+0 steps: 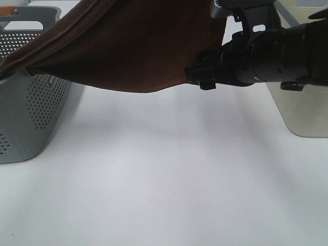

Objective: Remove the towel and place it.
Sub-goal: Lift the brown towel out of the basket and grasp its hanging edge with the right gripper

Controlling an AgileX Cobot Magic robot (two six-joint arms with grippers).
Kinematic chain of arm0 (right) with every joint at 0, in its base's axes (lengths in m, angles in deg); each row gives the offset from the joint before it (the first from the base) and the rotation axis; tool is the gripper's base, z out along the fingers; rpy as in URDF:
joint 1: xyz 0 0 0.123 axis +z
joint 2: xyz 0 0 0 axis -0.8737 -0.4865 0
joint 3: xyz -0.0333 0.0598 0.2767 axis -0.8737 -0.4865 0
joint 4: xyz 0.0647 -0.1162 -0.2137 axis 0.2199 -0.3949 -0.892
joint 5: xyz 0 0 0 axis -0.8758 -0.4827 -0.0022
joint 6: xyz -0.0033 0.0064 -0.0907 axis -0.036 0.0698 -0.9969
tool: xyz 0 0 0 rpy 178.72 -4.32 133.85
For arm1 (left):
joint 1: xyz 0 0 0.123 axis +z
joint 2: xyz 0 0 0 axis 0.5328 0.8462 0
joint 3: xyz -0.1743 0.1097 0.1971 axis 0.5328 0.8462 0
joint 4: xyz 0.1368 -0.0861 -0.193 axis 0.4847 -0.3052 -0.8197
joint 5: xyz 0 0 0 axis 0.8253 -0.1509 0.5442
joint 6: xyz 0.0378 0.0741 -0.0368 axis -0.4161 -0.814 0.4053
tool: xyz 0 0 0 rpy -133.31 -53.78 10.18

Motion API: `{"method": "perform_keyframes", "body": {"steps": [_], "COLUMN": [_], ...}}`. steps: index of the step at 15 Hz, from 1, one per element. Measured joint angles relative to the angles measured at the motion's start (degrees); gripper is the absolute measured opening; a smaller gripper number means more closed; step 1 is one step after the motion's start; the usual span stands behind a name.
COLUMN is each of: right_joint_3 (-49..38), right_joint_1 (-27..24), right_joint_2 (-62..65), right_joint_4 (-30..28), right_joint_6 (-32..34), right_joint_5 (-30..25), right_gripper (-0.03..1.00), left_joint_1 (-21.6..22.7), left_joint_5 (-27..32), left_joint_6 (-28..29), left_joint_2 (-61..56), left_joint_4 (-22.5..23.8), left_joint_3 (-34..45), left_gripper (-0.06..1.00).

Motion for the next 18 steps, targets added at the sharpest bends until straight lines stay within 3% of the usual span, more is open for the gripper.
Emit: {"method": "perform_keyframes", "body": {"steps": [4,8,11,15,18], "right_joint_3": [-4.07,-4.35,-4.35,-4.35,-3.72], "right_joint_1": [0.00,0.00,0.00,0.00,0.00], "right_joint_2": [4.58,4.58,3.67,0.40,0.40], "right_joint_4": [0.00,0.00,-0.06,-0.06,-0.06], "right_joint_6": [-0.80,-0.80,-0.80,-0.80,-0.80], "right_joint_5": [-2.06,-9.40,-9.22,-9.57,-10.08], "right_gripper": [0.70,0.57,0.53,0.29,0.25], "left_joint_1": [0.00,0.00,0.00,0.00,0.00], "left_joint_5": [-0.06,-0.06,-0.06,-0.06,-0.11], "left_joint_6": [0.29,1.03,1.43,1.49,1.66], "left_joint_2": [0.00,0.00,0.00,0.00,0.00], "left_joint_4": [2.81,3.15,3.15,3.15,3.15], "left_joint_3": [0.00,0.00,0.00,0.00,0.00], "left_gripper": [0.00,0.00,0.00,0.00,0.00]}}
